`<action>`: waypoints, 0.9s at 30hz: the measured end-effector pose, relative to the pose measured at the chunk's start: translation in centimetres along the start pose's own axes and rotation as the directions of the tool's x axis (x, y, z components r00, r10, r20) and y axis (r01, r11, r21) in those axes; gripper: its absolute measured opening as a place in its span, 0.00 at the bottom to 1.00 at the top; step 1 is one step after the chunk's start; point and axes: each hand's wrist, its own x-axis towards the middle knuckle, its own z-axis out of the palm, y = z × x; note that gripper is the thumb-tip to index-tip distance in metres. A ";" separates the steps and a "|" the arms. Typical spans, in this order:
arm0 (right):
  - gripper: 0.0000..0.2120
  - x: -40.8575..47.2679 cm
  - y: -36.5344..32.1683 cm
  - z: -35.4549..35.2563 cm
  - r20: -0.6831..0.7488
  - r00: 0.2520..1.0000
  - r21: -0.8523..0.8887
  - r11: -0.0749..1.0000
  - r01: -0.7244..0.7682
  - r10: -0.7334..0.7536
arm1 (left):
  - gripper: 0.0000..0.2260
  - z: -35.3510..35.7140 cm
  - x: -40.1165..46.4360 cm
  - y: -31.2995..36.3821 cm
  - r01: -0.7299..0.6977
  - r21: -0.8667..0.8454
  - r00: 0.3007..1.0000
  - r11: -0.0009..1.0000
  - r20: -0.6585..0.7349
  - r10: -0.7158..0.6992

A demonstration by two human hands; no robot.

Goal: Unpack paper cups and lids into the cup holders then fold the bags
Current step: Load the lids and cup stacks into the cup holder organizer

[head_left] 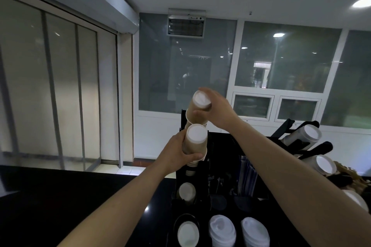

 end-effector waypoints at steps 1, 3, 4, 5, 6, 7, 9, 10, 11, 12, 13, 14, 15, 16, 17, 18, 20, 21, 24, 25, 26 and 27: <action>0.36 0.0 0.1 0.4 0.027 1.000 -0.004 1.000 0.005 -0.005 | 0.36 -0.1 -0.1 0.0 0.005 0.003 1.000 1.000 -0.010 -0.005; 0.36 0.0 0.4 1.1 0.104 0.994 -0.044 0.999 0.016 -0.011 | 0.36 -0.2 -0.3 -0.1 0.004 0.023 1.000 1.000 -0.027 -0.003; 0.36 0.0 0.6 1.4 0.150 0.989 -0.079 0.997 0.022 -0.010 | 0.36 -0.2 -0.4 -0.1 -0.002 0.043 0.999 0.999 -0.035 0.003; 0.35 -0.2 1.0 1.6 0.203 0.979 -0.116 0.993 0.023 0.001 | 0.37 -0.2 -0.5 -0.2 -0.005 0.064 0.999 0.998 -0.041 0.008; 0.34 -0.5 1.4 1.8 0.256 0.966 -0.145 0.989 0.017 0.021 | 0.37 -0.1 -0.5 -0.3 -0.005 0.079 0.999 0.997 -0.045 0.009; 0.34 -0.8 1.8 1.9 0.302 0.952 -0.156 0.988 0.007 0.041 | 0.37 0.0 -0.5 -0.4 -0.003 0.086 0.999 0.996 -0.047 0.007; 0.35 -1.5 2.4 2.1 0.341 0.938 -0.140 0.990 -0.008 0.056 | 0.37 0.1 -0.5 -0.5 0.002 0.088 0.999 0.996 -0.052 0.002; 0.35 -1.7 2.6 2.2 0.340 0.939 -0.133 0.991 -0.010 0.055 | 0.37 0.1 -0.5 -0.5 0.002 0.090 0.998 0.996 -0.055 0.003; 0.35 -1.8 2.6 2.3 0.335 0.941 -0.138 0.990 -0.006 0.052 | 0.37 0.1 -0.5 -0.5 0.001 0.094 0.998 0.996 -0.056 0.004; 0.35 -1.7 2.5 2.3 0.336 0.940 -0.158 0.987 0.004 0.050 | 0.37 0.1 -0.4 -0.4 -0.002 0.100 0.998 0.995 -0.057 0.008; 0.36 -1.5 2.4 2.2 0.345 0.937 -0.195 0.981 0.020 0.050 | 0.37 0.1 -0.5 -0.3 -0.008 0.111 0.998 0.994 -0.057 0.014; 0.37 -1.5 2.3 2.0 0.362 0.931 -0.235 0.971 0.035 0.054 | 0.37 0.1 -0.5 -0.3 -0.014 0.123 0.998 0.992 -0.058 0.021; 0.38 -1.6 2.2 1.8 0.375 0.925 -0.247 0.968 0.039 0.058 | 0.38 0.1 -0.6 -0.2 -0.017 0.133 0.998 0.991 -0.060 0.025; 0.39 -1.9 2.1 1.5 0.367 0.928 -0.210 0.978 0.019 0.061 | 0.38 0.1 -0.7 -0.2 -0.014 0.137 0.998 0.991 -0.062 0.023; 0.39 -2.4 1.9 1.2 0.310 0.948 -0.130 0.991 -0.030 0.069 | 0.38 0.0 -0.7 -0.1 -0.009 0.135 0.998 0.991 -0.062 0.018; 0.37 -2.9 1.7 1.0 0.203 0.975 -0.031 0.996 -0.089 0.093 | 0.38 0.1 -0.8 -0.1 -0.005 0.130 0.998 0.992 -0.058 0.013; 0.26 -4.0 0.9 0.7 -0.029 0.989 0.134 0.981 -0.140 0.145 | 0.37 0.1 -0.8 -0.1 0.006 0.128 0.999 0.992 -0.046 0.000; 0.20 -4.5 0.3 0.6 -0.078 0.986 0.170 0.976 -0.133 0.148 | 0.37 0.2 -0.8 -0.1 0.016 0.126 0.999 0.992 -0.038 -0.011; 0.28 -6.6 -2.0 0.5 0.095 0.994 0.041 0.998 -0.057 0.053 | 0.37 0.5 -0.9 -0.5 0.054 0.112 0.999 0.992 -0.009 -0.054; 0.32 -7.3 -2.7 0.7 0.175 0.984 -0.057 0.998 -0.029 0.039 | 0.36 0.5 -1.0 -0.7 0.073 0.106 0.997 0.992 -0.002 -0.073; 0.33 -7.8 -3.0 1.0 0.231 0.972 -0.140 0.990 -0.014 0.046 | 0.35 0.6 -1.1 -1.0 0.089 0.096 0.996 0.991 0.008 -0.090; 0.34 -8.1 -3.3 1.3 0.259 0.963 -0.196 0.980 -0.019 0.070 | 0.36 0.7 -1.2 -1.2 0.094 0.089 0.995 0.992 0.020 -0.097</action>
